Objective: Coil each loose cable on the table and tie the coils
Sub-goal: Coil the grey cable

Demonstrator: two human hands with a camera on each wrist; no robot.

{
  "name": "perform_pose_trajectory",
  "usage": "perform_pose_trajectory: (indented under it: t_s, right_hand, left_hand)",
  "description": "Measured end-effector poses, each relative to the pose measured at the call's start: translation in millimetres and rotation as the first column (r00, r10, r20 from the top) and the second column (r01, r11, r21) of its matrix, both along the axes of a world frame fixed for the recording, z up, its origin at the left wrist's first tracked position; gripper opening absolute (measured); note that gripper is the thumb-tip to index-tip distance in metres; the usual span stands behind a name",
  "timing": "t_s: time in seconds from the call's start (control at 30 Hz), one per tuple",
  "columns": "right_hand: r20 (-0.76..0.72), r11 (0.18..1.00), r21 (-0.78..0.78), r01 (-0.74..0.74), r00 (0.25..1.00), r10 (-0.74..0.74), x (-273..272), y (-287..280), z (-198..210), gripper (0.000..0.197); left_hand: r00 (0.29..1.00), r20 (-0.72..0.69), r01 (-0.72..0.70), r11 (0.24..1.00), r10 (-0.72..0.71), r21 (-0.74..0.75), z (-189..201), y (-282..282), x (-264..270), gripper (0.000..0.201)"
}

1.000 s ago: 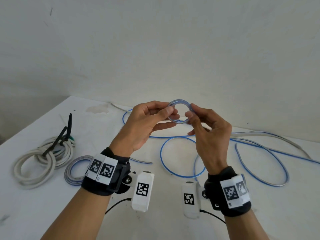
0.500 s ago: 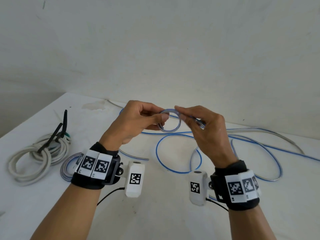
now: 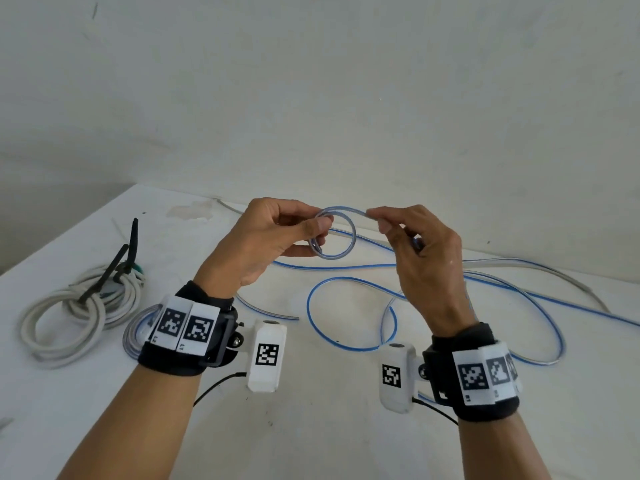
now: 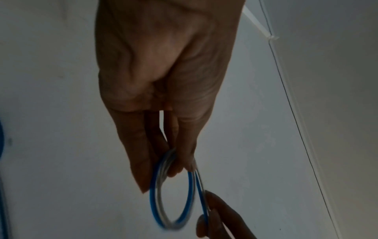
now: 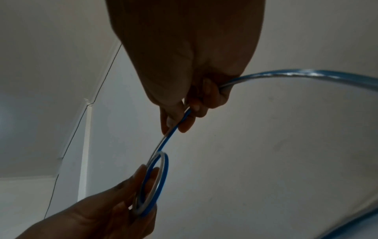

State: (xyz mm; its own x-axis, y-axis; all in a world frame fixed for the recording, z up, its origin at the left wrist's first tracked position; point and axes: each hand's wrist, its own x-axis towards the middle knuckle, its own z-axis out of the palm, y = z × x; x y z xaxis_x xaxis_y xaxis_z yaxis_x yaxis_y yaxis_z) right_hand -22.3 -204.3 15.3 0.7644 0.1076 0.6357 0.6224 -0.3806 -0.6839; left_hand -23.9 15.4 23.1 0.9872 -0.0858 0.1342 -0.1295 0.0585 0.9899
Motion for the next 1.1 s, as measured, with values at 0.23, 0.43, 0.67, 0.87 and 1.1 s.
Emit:
perform_pose_trajectory:
  t_s: [0.23,0.43,0.67,0.87,1.1]
  right_hand:
    - [-0.026,0.977,-0.210,-0.023,1.000,0.018,7,-12,-3,0.032]
    - [-0.012,0.957,-0.291,-0.008,1.000,0.005,8,-8,-7,0.028]
    - [-0.159,0.997,0.023,-0.070,0.985,0.073,1,6,-6,0.023]
    - [-0.246,0.912,0.405,-0.063,0.953,0.175,-13,35,-8,0.018]
    - [-0.242,0.870,0.493,0.008,0.962,0.128,-18,37,-7,0.013]
  left_hand:
    - [0.996,-0.065,0.072,0.978,-0.060,0.196,-3,4,-1,0.017]
    - [0.994,-0.075,0.094,0.965,-0.078,0.245,-5,-3,-1,0.016]
    - [0.998,0.003,-0.065,0.998,0.065,0.023,-1,-1,1,0.016]
    - [0.990,0.006,-0.136,0.982,0.138,-0.134,1,-4,1,0.016]
    - [0.989,0.014,-0.143,0.976,0.147,-0.163,2,-7,0,0.019]
